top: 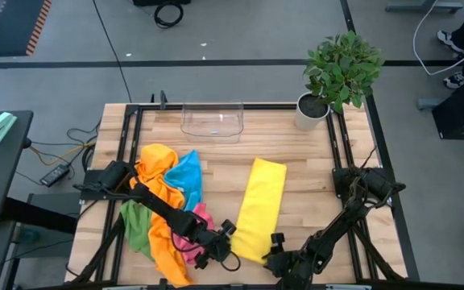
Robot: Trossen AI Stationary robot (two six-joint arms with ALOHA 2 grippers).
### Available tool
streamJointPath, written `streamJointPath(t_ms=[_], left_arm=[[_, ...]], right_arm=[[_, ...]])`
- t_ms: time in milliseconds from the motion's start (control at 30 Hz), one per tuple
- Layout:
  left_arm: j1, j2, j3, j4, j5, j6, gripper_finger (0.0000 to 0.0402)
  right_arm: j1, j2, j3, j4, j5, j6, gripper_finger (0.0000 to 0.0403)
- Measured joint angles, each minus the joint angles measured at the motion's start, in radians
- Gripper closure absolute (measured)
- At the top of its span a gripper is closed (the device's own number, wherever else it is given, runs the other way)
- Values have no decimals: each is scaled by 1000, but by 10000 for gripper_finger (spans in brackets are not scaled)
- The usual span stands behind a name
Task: Fold microfiber towels
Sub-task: Fold the yellow microfiber towel
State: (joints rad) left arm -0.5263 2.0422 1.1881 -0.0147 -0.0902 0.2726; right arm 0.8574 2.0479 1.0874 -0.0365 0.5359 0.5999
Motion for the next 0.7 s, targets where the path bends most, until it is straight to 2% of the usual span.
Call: streamJointPath(t_ms=[233, 300, 400, 533, 700], left_arm=[[0, 2, 0, 1, -25, 0, 377], [3, 2, -1, 3, -32, 0, 392], [3, 2, -1, 5, -32, -17, 394], [2, -34, -4, -15, -16, -117, 396], [11, -149, -2, -34, 86, -234, 397]], right_arm=[[-2, 0, -1, -10, 17, 2, 350], [-3, 0, -2, -11, 18, 7, 359], [-5, -12, -4, -17, 16, 67, 361], [-7, -74, -9, -38, -7, 187, 362], [-6, -198, -6, -41, -66, 402, 362]])
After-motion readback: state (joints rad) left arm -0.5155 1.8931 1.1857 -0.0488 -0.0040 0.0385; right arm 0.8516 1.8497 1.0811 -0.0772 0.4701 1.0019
